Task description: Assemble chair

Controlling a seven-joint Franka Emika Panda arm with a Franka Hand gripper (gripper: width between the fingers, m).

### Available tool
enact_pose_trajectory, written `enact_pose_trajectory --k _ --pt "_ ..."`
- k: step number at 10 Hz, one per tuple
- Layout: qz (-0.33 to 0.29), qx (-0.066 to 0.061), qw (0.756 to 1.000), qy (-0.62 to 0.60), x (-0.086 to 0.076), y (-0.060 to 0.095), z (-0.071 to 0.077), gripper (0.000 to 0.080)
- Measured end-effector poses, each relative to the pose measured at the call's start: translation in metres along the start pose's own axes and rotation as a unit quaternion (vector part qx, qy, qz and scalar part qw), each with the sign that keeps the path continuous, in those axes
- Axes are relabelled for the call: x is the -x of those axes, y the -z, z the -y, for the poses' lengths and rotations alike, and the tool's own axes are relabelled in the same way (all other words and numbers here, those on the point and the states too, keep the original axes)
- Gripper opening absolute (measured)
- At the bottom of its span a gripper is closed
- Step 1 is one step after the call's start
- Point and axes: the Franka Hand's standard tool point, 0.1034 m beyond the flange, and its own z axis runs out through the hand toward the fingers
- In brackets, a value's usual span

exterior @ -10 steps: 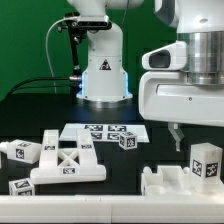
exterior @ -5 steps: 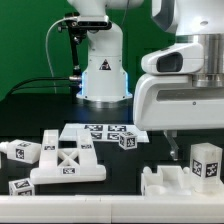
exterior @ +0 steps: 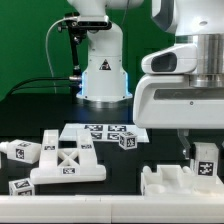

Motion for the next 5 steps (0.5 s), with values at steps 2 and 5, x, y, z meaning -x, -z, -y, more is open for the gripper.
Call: enact_pose_trajectory --k 2,5 --pt "0.001 -0.002 0.997 -0.083 -0.0060 -0.0011 -0.0025 0.0284" --pt "-0.007 -0.008 0.914 -0.405 -0.0025 -0.0026 -0.0051 0.0284"
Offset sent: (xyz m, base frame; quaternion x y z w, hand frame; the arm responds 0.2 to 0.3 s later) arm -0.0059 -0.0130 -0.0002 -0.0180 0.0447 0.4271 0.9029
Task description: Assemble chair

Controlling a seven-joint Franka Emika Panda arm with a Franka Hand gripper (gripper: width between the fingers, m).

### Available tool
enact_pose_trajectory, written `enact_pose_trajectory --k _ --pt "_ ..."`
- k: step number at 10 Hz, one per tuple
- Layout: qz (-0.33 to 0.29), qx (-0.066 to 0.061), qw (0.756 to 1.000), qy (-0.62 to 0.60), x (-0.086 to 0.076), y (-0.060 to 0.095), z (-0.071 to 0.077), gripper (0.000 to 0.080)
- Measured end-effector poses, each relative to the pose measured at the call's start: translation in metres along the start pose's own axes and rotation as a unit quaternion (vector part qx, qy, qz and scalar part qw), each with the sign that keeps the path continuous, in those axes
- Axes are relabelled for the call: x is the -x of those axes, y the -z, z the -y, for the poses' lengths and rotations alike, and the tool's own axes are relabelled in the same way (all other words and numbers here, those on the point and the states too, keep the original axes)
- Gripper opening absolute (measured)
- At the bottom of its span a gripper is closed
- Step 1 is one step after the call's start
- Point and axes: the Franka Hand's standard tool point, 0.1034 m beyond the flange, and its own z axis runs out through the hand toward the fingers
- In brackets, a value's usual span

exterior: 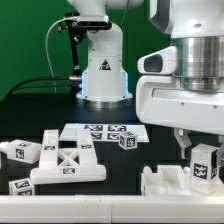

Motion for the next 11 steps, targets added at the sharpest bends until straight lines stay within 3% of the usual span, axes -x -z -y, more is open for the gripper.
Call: enact_pose_trajectory --k 3,5,7,8,11 --pt "-0.001 0.001 0.995 -0.098 -0.001 0.000 -0.002 0.0284" --pt "0.000 0.001 1.000 -0.030 -0.001 0.001 0.000 0.0286" --pt "0.010 0.005 0.991 0.133 0.004 0.005 0.004 0.0600" --pt "0.018 0.008 0.972 0.235 0.009 0.003 0.003 0.0634" --pt "0.018 0.008 0.940 0.339 0.008 0.002 0.002 0.0649"
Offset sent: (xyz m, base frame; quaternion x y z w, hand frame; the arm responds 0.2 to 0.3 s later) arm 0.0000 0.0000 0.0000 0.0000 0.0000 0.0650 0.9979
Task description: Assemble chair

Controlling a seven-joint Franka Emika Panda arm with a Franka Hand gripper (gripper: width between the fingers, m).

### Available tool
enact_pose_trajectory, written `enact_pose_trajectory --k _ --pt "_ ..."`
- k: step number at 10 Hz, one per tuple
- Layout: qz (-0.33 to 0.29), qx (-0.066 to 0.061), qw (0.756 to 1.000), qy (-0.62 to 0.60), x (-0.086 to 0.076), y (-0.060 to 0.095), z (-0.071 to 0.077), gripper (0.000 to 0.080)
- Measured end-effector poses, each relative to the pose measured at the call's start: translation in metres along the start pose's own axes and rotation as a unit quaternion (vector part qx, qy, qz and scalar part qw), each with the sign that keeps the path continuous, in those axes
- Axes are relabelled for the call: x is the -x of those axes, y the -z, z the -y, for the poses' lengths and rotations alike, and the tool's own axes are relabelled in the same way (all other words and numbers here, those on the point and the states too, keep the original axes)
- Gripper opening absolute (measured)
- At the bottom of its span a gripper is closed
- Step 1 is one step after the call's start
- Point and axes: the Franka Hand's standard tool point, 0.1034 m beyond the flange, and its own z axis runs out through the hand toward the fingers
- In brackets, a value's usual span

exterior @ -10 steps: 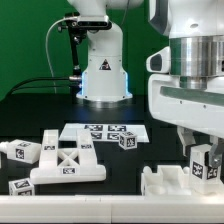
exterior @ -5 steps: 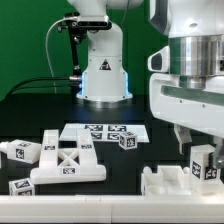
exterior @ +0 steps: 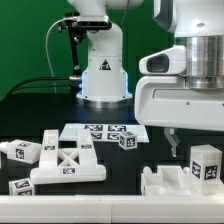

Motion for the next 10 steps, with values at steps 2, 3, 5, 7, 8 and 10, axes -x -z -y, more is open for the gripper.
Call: enact_pose_trajectory --k 2,3,5,7,8,10 --pt "-0.005 0.013 0.987 0.160 0.0044 -0.0033 0.0010 0.0649" --pt "-0.006 0.013 0.970 0.244 0.0071 -0.0060 0.0016 0.0649" --pt "-0.006 0.013 0.975 0.223 0.0060 -0.0060 0.0006 0.0515" --pt "-0.006 0.012 0.983 0.181 0.0063 -0.0065 0.0006 0.0376" --pt "-0.006 0.012 0.990 0.137 0.0050 -0.0062 -0.0002 0.0284" --pt "-0.005 0.005 1.000 0.005 0.0006 -0.0068 -0.0014 0.0285"
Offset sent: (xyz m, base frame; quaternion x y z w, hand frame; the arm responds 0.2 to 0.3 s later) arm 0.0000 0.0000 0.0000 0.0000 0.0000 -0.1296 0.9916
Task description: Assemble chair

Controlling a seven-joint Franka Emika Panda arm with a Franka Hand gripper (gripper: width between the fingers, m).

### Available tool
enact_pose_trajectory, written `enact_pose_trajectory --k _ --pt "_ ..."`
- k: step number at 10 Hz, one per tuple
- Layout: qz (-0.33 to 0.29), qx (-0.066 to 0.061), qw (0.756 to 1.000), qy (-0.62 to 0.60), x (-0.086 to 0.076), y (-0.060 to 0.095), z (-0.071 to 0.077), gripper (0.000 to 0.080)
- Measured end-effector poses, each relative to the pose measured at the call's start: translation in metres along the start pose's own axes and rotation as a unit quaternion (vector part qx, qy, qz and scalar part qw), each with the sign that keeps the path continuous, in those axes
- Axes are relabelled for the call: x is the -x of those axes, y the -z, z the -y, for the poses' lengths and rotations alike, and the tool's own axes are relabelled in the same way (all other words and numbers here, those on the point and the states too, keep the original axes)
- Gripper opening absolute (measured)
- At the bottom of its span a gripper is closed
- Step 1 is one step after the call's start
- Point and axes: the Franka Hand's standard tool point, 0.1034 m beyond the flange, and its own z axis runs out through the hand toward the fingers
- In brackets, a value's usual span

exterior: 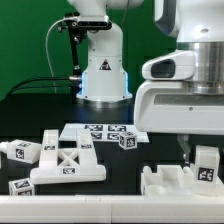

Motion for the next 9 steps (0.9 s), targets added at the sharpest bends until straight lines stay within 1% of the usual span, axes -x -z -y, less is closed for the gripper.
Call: enact_pose_trajectory --k 1,2,3,5,6,7,8,9 --pt "-0.006 -0.001 0.997 -0.082 0.0015 -0.0006 0.0011 0.0285" --pt "-0.009 0.001 0.981 -0.194 0.0016 -0.0008 0.0014 0.0285" --pt "-0.006 -0.004 0.955 -0.295 0.0009 -0.0008 0.0012 0.0285" --pt "-0.006 -0.007 0.893 -0.449 0.0029 -0.0013 0.0035 0.0285" --pt "-0.006 -0.007 0.890 -0.456 0.0027 -0.0013 0.0031 0.0285" --pt "-0.005 -0.007 0.893 -0.450 0.0028 -0.0017 0.0031 0.0285" --pt "-0.005 -0.006 0.908 -0.418 0.0030 -0.0015 0.0027 0.0285" --pt "0.005 0.002 0.946 -0.326 0.0030 0.0005 0.0004 0.0437"
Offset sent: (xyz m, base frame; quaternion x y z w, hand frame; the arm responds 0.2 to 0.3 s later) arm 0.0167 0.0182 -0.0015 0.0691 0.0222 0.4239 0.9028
